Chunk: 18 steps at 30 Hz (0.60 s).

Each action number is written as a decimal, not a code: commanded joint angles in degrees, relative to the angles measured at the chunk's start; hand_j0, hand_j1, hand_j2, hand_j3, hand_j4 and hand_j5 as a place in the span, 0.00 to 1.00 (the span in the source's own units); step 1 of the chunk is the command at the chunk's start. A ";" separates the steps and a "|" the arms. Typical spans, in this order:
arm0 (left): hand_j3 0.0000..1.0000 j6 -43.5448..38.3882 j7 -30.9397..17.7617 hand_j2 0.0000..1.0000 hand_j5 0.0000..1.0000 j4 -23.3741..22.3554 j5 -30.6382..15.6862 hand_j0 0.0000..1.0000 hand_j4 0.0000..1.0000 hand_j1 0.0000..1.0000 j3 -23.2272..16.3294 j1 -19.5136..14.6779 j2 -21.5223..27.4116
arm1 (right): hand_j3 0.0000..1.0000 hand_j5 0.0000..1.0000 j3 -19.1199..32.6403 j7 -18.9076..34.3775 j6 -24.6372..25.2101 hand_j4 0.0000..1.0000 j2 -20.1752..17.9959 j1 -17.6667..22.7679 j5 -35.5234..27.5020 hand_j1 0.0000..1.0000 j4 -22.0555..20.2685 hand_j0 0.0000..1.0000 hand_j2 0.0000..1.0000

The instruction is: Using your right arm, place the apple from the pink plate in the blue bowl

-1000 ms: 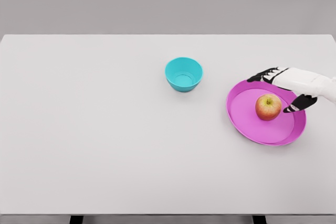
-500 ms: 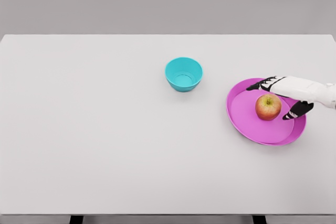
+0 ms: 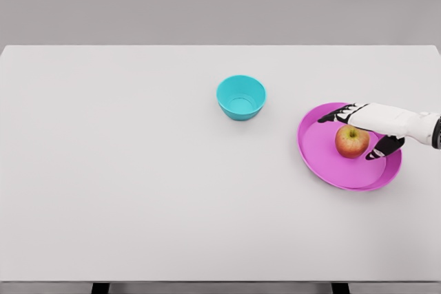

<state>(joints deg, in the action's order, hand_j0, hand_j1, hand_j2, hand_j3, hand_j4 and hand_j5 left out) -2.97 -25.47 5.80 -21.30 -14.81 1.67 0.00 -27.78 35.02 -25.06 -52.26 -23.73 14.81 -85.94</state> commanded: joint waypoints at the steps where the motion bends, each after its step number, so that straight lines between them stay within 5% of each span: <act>1: 1.00 -0.02 -0.02 1.00 1.00 0.00 0.03 1.00 1.00 1.00 -0.04 -0.09 0.00 | 1.00 1.00 -0.08 -0.02 0.10 1.00 1.10 0.00 1.19 1.00 0.25 1.00 1.00; 14: 1.00 -0.02 -0.02 1.00 1.00 0.00 0.03 1.00 1.00 1.00 -0.04 -0.09 0.00 | 1.00 1.00 -0.70 -0.02 -0.34 1.00 2.33 0.00 4.18 1.00 1.39 1.00 1.00; 18: 1.00 -0.02 -0.02 1.00 1.00 -0.17 0.03 1.00 1.00 1.00 -0.04 0.00 0.00 | 0.86 0.86 -0.52 -0.02 -0.87 0.86 2.33 0.09 4.27 0.86 1.39 0.86 0.86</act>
<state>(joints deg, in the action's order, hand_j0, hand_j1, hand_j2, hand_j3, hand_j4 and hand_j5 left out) -2.97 -25.45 5.70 -21.24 -14.79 1.58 0.00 -28.38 35.02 -25.84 -49.90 -23.73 19.09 -84.58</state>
